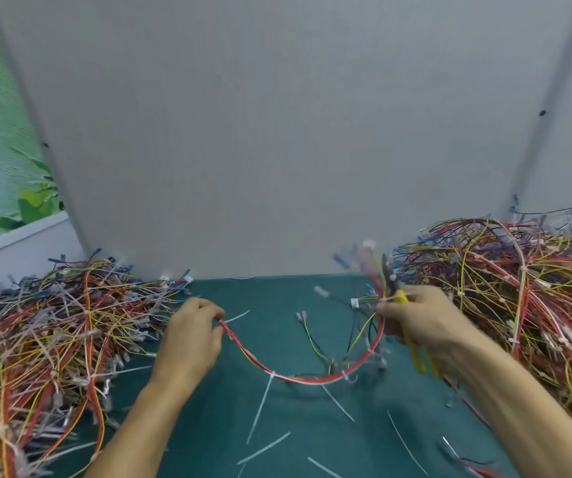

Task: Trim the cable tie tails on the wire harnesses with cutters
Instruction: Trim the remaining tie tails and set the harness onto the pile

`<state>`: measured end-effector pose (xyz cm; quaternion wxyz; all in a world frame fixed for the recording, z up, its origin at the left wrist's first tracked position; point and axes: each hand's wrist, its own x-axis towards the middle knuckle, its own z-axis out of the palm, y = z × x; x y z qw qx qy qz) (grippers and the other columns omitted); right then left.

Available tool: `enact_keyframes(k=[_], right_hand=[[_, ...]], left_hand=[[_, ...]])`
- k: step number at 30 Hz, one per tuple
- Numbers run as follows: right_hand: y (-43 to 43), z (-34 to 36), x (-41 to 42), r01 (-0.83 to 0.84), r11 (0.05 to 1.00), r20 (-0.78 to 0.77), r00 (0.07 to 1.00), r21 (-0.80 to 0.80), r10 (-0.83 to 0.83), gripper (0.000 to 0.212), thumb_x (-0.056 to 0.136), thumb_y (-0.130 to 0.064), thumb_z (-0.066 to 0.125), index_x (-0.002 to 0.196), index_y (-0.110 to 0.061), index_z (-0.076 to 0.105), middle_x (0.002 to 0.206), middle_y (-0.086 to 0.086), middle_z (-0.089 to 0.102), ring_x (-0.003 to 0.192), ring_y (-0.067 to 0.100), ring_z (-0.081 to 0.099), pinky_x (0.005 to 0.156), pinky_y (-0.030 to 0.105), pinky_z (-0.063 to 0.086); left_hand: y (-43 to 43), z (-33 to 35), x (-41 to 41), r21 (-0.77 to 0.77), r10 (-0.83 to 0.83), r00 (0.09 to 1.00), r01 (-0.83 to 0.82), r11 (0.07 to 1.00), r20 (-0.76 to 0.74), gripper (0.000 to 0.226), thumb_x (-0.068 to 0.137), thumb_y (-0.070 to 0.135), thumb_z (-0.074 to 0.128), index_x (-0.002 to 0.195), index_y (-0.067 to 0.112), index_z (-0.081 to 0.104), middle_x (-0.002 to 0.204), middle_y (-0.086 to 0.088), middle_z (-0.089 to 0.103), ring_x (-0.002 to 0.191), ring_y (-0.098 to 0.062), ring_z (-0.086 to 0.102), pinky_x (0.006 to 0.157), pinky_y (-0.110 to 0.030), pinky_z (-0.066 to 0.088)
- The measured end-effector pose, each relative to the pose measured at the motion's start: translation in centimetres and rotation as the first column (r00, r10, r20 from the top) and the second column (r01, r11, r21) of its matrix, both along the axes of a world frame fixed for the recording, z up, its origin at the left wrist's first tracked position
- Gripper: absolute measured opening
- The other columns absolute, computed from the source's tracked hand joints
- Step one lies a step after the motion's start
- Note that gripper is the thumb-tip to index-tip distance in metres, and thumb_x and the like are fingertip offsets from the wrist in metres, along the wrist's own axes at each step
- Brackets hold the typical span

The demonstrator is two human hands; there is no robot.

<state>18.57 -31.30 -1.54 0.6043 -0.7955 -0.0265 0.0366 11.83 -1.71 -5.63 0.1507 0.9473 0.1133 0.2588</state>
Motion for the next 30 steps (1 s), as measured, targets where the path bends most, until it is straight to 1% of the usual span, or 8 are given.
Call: enact_keyframes(k=[6, 9, 13, 16, 20, 25, 28, 30], right_hand=[[-0.3, -1.2, -0.1, 0.056, 0.995, -0.105, 0.993, 0.08, -0.047, 0.011, 0.086, -0.009, 0.069, 0.077, -0.004, 0.066, 0.058, 0.008, 0.067, 0.048, 0.017, 0.062, 0.057, 0.028, 0.05], [-0.4, -0.7, 0.4, 0.059, 0.923, 0.081, 0.996, -0.381, -0.03, 0.012, 0.079, -0.016, 0.072, 0.074, -0.008, 0.065, 0.063, 0.008, 0.069, 0.058, 0.023, 0.066, 0.066, 0.04, 0.055], [0.3, -0.1, 0.2, 0.157, 0.591, 0.158, 0.986, -0.792, -0.051, 0.012, 0.075, -0.026, 0.062, 0.081, -0.017, 0.057, 0.084, 0.006, 0.062, 0.077, 0.03, 0.06, 0.062, 0.032, 0.043], [0.6, -1.0, 0.1, 0.134, 0.616, 0.121, 0.991, -0.776, -0.063, 0.013, 0.072, -0.026, 0.062, 0.08, -0.017, 0.056, 0.081, 0.003, 0.059, 0.074, 0.026, 0.057, 0.059, 0.031, 0.038], [0.3, -2.2, 0.2, 0.142, 0.691, 0.083, 0.989, -0.709, -0.119, 0.013, 0.072, -0.026, 0.061, 0.079, -0.017, 0.056, 0.078, 0.003, 0.059, 0.073, 0.026, 0.057, 0.063, 0.032, 0.042], [-0.1, -3.4, 0.2, 0.176, 0.73, 0.088, 0.984, -0.661, -0.157, 0.013, 0.077, -0.028, 0.06, 0.085, -0.018, 0.058, 0.086, 0.006, 0.062, 0.083, 0.031, 0.056, 0.07, 0.034, 0.044], [-0.3, -3.6, 0.0, 0.174, 0.697, 0.098, 0.984, -0.696, -0.148, 0.016, 0.079, -0.029, 0.058, 0.091, -0.019, 0.055, 0.094, 0.007, 0.062, 0.087, 0.032, 0.054, 0.071, 0.035, 0.041], [-0.1, -3.5, -0.2, 0.178, 0.673, 0.126, 0.984, -0.718, -0.126, 0.019, 0.081, -0.032, 0.057, 0.096, -0.022, 0.053, 0.099, 0.007, 0.062, 0.088, 0.032, 0.054, 0.07, 0.035, 0.039]], left_hand=[[1.0, 0.5, -0.7, 0.099, -0.001, 0.999, 0.004, 0.995, -0.039, 0.02, 0.086, 0.017, 0.069, 0.105, 0.012, 0.073, 0.107, -0.006, 0.065, 0.099, -0.024, 0.061, 0.092, -0.033, 0.045], [0.8, 2.4, -0.7, 0.252, 0.021, 0.883, 0.111, 0.961, -0.469, 0.022, 0.087, 0.023, 0.064, 0.108, 0.024, 0.072, 0.107, -0.001, 0.068, 0.103, -0.019, 0.062, 0.09, -0.027, 0.046], [-0.9, 2.5, -1.0, 0.299, 0.053, 0.775, 0.179, 0.937, -0.63, 0.038, 0.085, 0.01, 0.056, 0.118, 0.028, 0.066, 0.12, -0.001, 0.065, 0.113, -0.022, 0.059, 0.096, -0.033, 0.048], [-4.1, 2.0, -1.0, 0.322, -0.076, 0.851, 0.277, 0.905, -0.519, 0.04, 0.091, 0.02, 0.052, 0.128, 0.033, 0.057, 0.132, 0.004, 0.055, 0.122, -0.024, 0.048, 0.102, -0.038, 0.042], [-10.6, 0.6, -0.7, -0.175, -0.506, 0.719, 0.486, 0.856, -0.476, 0.033, 0.092, 0.039, 0.057, 0.122, 0.027, 0.061, 0.126, 0.002, 0.059, 0.118, -0.018, 0.051, 0.103, -0.031, 0.037], [-12.1, -1.3, -0.1, -0.39, -0.554, 0.747, 0.417, 0.821, -0.367, 0.01, 0.088, 0.024, 0.062, 0.095, 0.02, 0.069, 0.094, 0.001, 0.072, 0.097, -0.018, 0.062, 0.094, -0.033, 0.045], [-10.4, -0.5, 0.8, -0.246, -0.451, 0.877, 0.406, 0.88, -0.166, 0.013, 0.091, 0.023, 0.06, 0.099, 0.024, 0.07, 0.092, 0.005, 0.073, 0.093, -0.016, 0.063, 0.095, -0.03, 0.041], [-9.1, 0.6, 1.9, 0.112, -0.311, 0.948, 0.316, 0.942, -0.059, 0.016, 0.093, 0.03, 0.058, 0.103, 0.03, 0.069, 0.093, 0.009, 0.072, 0.095, -0.017, 0.061, 0.1, -0.034, 0.034]])
